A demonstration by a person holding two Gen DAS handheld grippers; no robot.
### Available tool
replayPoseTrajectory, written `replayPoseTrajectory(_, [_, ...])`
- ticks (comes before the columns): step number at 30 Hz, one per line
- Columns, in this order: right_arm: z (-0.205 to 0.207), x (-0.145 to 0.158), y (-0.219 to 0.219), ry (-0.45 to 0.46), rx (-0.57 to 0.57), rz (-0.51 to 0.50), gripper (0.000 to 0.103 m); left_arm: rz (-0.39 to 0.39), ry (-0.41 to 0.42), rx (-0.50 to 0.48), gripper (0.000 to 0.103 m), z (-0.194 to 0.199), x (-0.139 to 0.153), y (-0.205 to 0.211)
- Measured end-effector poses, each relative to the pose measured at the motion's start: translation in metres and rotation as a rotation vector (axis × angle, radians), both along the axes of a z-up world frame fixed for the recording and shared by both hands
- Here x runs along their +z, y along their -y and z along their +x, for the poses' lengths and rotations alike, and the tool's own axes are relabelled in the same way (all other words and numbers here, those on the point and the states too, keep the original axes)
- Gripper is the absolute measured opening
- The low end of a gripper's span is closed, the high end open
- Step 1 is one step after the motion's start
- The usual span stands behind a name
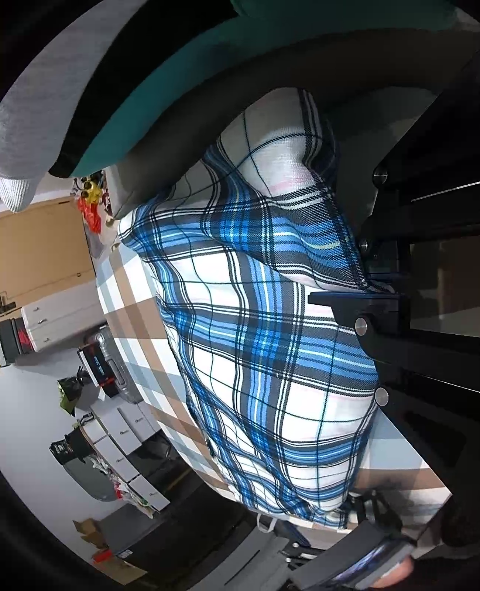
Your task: Fold large clothes
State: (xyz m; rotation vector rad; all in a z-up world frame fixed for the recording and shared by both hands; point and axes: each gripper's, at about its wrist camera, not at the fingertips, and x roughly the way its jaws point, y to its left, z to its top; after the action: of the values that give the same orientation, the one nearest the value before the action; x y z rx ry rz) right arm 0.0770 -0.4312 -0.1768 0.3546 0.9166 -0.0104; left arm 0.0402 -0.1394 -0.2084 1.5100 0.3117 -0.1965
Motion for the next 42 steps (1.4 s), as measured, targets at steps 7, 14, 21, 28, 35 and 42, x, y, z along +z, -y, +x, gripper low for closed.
replayPoseTrajectory(7, [0.009, -0.001, -0.004, -0.014, 0.003, 0.011, 0.006, -0.238, -0.292, 0.137, 0.008, 0.027, 0.017, -0.014])
replayPoseTrajectory(14, [0.014, 0.005, -0.011, -0.003, 0.068, 0.019, 0.003, -0.349, -0.356, 0.114, 0.001, 0.014, 0.019, -0.026])
replayPoseTrajectory(21, [0.014, 0.011, -0.017, 0.016, 0.151, -0.033, 0.003, -0.368, -0.472, 0.054, 0.000, -0.021, 0.012, -0.023])
replayPoseTrajectory(28, [0.002, 0.010, -0.017, 0.029, 0.221, -0.111, 0.002, -0.678, -0.309, 0.241, 0.008, 0.018, 0.072, -0.062])
replayPoseTrajectory(35, [0.003, 0.006, -0.017, 0.011, 0.190, -0.072, 0.004, -0.884, -0.295, 0.486, 0.085, 0.086, 0.092, -0.113])
replayPoseTrajectory(42, [-0.001, -0.001, -0.013, -0.005, 0.178, -0.033, 0.006, -0.987, -0.652, 0.638, 0.085, 0.164, 0.059, -0.135])
